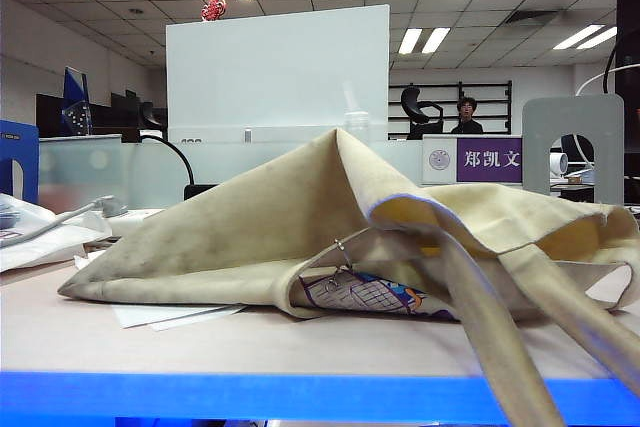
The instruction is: Take the glasses case out of the canvas bag and put it on the table.
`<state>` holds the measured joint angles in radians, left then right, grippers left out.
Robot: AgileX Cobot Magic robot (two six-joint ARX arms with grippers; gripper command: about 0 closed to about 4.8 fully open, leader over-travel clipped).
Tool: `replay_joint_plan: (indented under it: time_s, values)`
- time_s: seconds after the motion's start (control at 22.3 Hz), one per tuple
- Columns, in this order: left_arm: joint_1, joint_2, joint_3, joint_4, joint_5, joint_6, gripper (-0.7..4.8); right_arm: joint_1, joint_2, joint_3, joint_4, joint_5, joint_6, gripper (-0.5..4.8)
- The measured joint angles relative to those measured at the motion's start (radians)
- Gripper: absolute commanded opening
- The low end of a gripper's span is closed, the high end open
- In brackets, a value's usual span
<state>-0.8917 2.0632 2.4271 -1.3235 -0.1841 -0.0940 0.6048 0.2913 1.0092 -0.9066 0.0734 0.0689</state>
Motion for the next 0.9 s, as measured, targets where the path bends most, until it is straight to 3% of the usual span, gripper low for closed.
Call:
replay_joint_plan:
  time_s: [0.22,0.54,0.72,0.9]
  values:
    - [0.058,0.001,-0.211,0.121,0.031,0.063,0.53,0.001,-0.024,-0.002,-0.117,0.013,0.025,2.92]
    - [0.143,0.000,-0.374,0.478,0.291,0.034,0.54,0.001,-0.031,-0.004,-0.160,0.013,0.033,2.92]
    - [0.154,-0.006,-0.505,0.495,0.340,0.083,0.53,0.002,-0.031,-0.004,-0.163,0.014,0.035,2.92]
    - [0.154,-0.089,-0.834,0.479,0.525,0.222,0.47,0.002,-0.031,-0.020,-0.179,0.018,0.035,2.92]
